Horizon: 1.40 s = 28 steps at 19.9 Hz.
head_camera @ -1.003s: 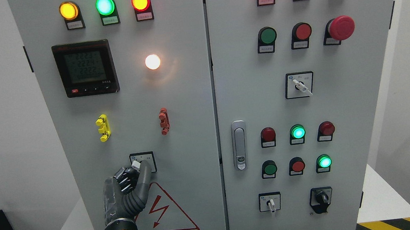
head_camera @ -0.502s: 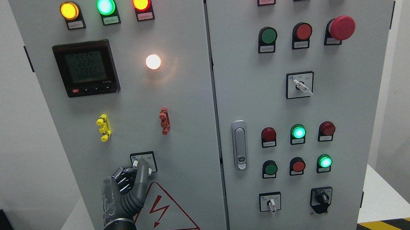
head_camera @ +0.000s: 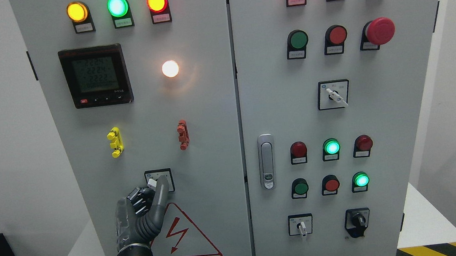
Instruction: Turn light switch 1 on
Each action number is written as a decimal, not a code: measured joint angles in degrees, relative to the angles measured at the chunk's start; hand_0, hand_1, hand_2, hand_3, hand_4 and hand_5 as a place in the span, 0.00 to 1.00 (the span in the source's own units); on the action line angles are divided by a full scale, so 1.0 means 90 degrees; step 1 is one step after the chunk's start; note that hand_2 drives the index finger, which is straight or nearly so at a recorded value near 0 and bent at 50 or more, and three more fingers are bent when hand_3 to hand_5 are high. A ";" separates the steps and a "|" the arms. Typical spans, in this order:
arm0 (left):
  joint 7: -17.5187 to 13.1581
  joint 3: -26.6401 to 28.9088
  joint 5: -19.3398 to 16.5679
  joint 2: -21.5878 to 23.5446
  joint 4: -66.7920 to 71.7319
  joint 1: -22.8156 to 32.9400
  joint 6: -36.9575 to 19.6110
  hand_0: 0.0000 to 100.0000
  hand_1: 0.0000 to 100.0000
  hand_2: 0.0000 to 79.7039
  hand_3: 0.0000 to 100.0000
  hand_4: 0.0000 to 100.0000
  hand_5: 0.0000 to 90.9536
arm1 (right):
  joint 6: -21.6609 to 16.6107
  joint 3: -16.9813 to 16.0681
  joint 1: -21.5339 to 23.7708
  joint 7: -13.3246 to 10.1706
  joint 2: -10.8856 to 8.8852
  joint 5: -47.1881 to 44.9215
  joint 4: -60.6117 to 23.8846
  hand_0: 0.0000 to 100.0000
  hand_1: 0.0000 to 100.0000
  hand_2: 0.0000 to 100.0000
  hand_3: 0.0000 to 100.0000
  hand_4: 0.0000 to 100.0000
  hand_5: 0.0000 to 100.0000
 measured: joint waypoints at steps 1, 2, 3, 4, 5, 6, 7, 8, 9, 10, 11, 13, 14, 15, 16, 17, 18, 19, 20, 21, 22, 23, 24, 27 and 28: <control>-0.0002 0.0000 0.0001 0.0002 -0.0002 0.0009 0.0008 0.15 0.45 0.71 0.91 0.94 0.94 | 0.0000 0.0000 0.0000 0.0000 0.0000 0.0000 0.0000 0.31 0.00 0.00 0.00 0.00 0.00; -0.0003 -0.0001 0.0003 0.0003 -0.0007 0.0022 0.0025 0.15 0.45 0.71 0.91 0.94 0.94 | 0.0000 0.0000 0.0000 0.0000 0.0000 0.0000 0.0000 0.31 0.00 0.00 0.00 0.00 0.00; -0.0005 -0.0001 0.0004 0.0005 -0.0011 0.0038 0.0036 0.15 0.45 0.71 0.91 0.95 0.94 | 0.0000 0.0000 0.0000 0.0000 0.0000 0.0000 0.0000 0.31 0.00 0.00 0.00 0.00 0.00; -0.0006 -0.0002 0.0006 0.0006 -0.0014 0.0050 0.0026 0.14 0.45 0.72 0.91 0.94 0.94 | 0.0000 0.0000 0.0000 0.0000 0.0000 0.0000 0.0000 0.31 0.00 0.00 0.00 0.00 0.00; -0.0006 -0.0002 0.0007 0.0007 -0.0023 0.0065 -0.0012 0.14 0.45 0.72 0.91 0.95 0.94 | 0.0000 0.0000 0.0000 0.0000 0.0000 0.0000 0.0000 0.31 0.00 0.00 0.00 0.00 0.00; -0.0007 -0.0003 0.0008 0.0009 -0.0035 0.0085 -0.0030 0.14 0.45 0.72 0.92 0.95 0.94 | 0.0000 0.0000 0.0000 0.0000 0.0000 0.0000 0.0000 0.31 0.00 0.00 0.00 0.00 0.00; -0.0010 -0.0004 0.0009 0.0010 -0.0052 0.0114 -0.0049 0.14 0.45 0.72 0.92 0.95 0.94 | 0.0000 0.0000 0.0000 0.0000 0.0000 0.0000 0.0000 0.31 0.00 0.00 0.00 0.00 0.00; -0.0018 -0.0005 0.0010 0.0012 -0.0072 0.0152 -0.0070 0.14 0.45 0.72 0.92 0.95 0.94 | 0.0000 0.0000 0.0000 0.0000 0.0000 0.0000 0.0000 0.31 0.00 0.00 0.00 0.00 0.00; -0.0022 -0.0006 0.0011 0.0016 -0.0096 0.0203 -0.0116 0.14 0.45 0.72 0.92 0.95 0.94 | 0.0000 0.0000 0.0000 0.0000 0.0000 0.0000 0.0000 0.31 0.00 0.00 0.00 0.00 0.00; -0.0026 -0.0008 0.0011 0.0020 -0.0118 0.0262 -0.0179 0.13 0.45 0.72 0.92 0.95 0.94 | 0.0000 0.0000 0.0000 0.0000 0.0000 0.0000 0.0000 0.31 0.00 0.00 0.00 0.00 0.00; -0.0030 -0.0012 0.0012 0.0025 -0.0145 0.0353 -0.0307 0.13 0.45 0.72 0.92 0.95 0.94 | 0.0000 0.0000 0.0000 0.0000 0.0000 0.0000 0.0000 0.31 0.00 0.00 0.00 0.00 0.00; -0.0039 -0.0016 0.0013 0.0043 -0.0194 0.0580 -0.0689 0.13 0.45 0.72 0.92 0.95 0.94 | 0.0000 0.0000 0.0000 0.0000 0.0000 0.0000 0.0000 0.31 0.00 0.00 0.00 0.00 0.00; -0.0042 -0.0016 0.0013 0.0058 -0.0215 0.0735 -0.0935 0.13 0.45 0.72 0.93 0.95 0.94 | 0.0000 0.0000 0.0000 0.0000 0.0000 0.0000 -0.0001 0.31 0.00 0.00 0.00 0.00 0.00; -0.0046 -0.0013 0.0014 0.0074 -0.0233 0.0923 -0.1211 0.13 0.44 0.72 0.93 0.95 0.94 | 0.0000 0.0000 0.0000 0.0000 0.0000 0.0000 0.0000 0.31 0.00 0.00 0.00 0.00 0.00; -0.0048 0.0004 0.0019 0.0094 -0.0249 0.1136 -0.1526 0.13 0.44 0.72 0.93 0.95 0.94 | 0.0000 0.0000 0.0000 0.0000 0.0000 0.0000 -0.0001 0.31 0.00 0.00 0.00 0.00 0.00; -0.0032 0.0029 0.0027 0.0117 -0.0261 0.1397 -0.1861 0.13 0.44 0.72 0.93 0.95 0.94 | 0.0000 0.0000 0.0000 0.0000 0.0000 0.0000 -0.0001 0.31 0.00 0.00 0.00 0.00 0.00; -0.0114 0.0058 0.0053 0.0138 -0.0272 0.1624 -0.2243 0.13 0.44 0.71 0.93 0.96 0.94 | 0.0000 0.0000 0.0000 0.0000 0.0000 0.0000 -0.0001 0.31 0.00 0.00 0.00 0.00 0.00; -0.0216 0.0108 0.0104 0.0171 -0.0269 0.1962 -0.2601 0.13 0.43 0.71 0.94 0.96 0.95 | 0.0000 0.0000 0.0001 0.0000 0.0000 0.0000 -0.0002 0.31 0.00 0.00 0.00 0.00 0.00; -0.0357 0.0165 0.0178 0.0206 -0.0257 0.2284 -0.2989 0.13 0.42 0.70 0.94 0.97 0.95 | 0.0000 0.0000 0.0001 0.0000 0.0000 0.0000 -0.0001 0.31 0.00 0.00 0.00 0.00 0.00; -0.0478 0.0236 0.0259 0.0266 -0.0209 0.2651 -0.3351 0.13 0.41 0.67 0.93 0.97 0.94 | 0.0000 0.0000 0.0001 0.0000 0.0000 0.0000 -0.0001 0.31 0.00 0.00 0.00 0.00 0.00; -0.0539 0.0310 0.0348 0.0327 -0.0132 0.2988 -0.3740 0.13 0.40 0.64 0.90 0.94 0.93 | 0.0000 0.0000 0.0001 0.0000 0.0000 0.0000 -0.0001 0.31 0.00 0.00 0.00 0.00 0.00; -0.0628 0.0381 0.0455 0.0380 -0.0022 0.3301 -0.4136 0.13 0.40 0.63 0.90 0.93 0.92 | 0.0000 0.0000 0.0001 0.0000 0.0000 0.0000 0.0000 0.31 0.00 0.00 0.00 0.00 0.00; -0.0733 0.0452 0.0562 0.0440 0.0125 0.3590 -0.4541 0.13 0.40 0.61 0.86 0.90 0.90 | 0.0000 0.0000 0.0001 0.0000 0.0000 0.0000 -0.0001 0.31 0.00 0.00 0.00 0.00 0.00; -0.1022 0.0673 0.0782 0.0662 0.0832 0.4367 -0.5523 0.13 0.39 0.49 0.73 0.80 0.66 | 0.0000 0.0000 0.0001 0.0000 0.0000 0.0000 0.0000 0.31 0.00 0.00 0.00 0.00 0.00; -0.1113 0.0729 0.0832 0.0726 0.1147 0.4568 -0.5839 0.14 0.39 0.43 0.67 0.75 0.58 | 0.0000 0.0000 0.0000 0.0000 0.0000 0.0000 0.0000 0.31 0.00 0.00 0.00 0.00 0.00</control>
